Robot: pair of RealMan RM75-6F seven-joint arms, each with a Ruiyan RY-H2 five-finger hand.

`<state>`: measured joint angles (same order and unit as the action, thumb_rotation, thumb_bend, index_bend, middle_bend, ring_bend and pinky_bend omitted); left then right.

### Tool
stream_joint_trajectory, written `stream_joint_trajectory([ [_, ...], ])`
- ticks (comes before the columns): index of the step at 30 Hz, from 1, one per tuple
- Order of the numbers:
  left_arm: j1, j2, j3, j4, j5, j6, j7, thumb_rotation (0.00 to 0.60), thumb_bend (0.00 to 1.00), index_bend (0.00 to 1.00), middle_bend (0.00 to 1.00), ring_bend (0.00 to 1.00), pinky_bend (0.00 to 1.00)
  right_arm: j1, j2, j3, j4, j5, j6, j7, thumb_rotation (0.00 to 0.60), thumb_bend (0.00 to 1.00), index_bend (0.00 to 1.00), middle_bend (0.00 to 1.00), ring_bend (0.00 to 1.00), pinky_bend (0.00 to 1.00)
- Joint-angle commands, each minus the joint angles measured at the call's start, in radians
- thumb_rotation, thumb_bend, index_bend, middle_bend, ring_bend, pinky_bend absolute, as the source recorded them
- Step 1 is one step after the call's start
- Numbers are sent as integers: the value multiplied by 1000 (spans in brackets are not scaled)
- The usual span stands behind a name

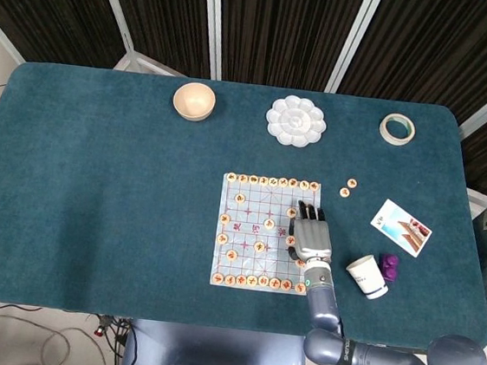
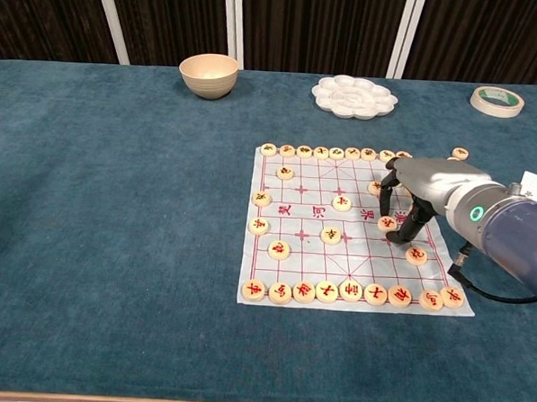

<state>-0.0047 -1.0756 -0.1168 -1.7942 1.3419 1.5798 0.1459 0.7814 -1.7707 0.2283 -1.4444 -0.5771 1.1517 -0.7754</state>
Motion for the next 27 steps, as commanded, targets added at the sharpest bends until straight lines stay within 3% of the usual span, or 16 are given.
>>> stream_joint_trajectory([
  [1,0,0,0,0,0,0,1,600,0,49,0,0,0,0,-2,2,3,1,-1,-1,600,378,487,0,0,92],
  [15,0,0,0,0,-1,0,2,600,0,49,0,0,0,4,-2,12,8,15,-12,-10,600,378,547,0,0,92],
  [27,2,1,-1,-2,0,5,1,600,0,64,0,0,0,19,49,30,-57,52,-16,-46,600,378,553,0,0,92],
])
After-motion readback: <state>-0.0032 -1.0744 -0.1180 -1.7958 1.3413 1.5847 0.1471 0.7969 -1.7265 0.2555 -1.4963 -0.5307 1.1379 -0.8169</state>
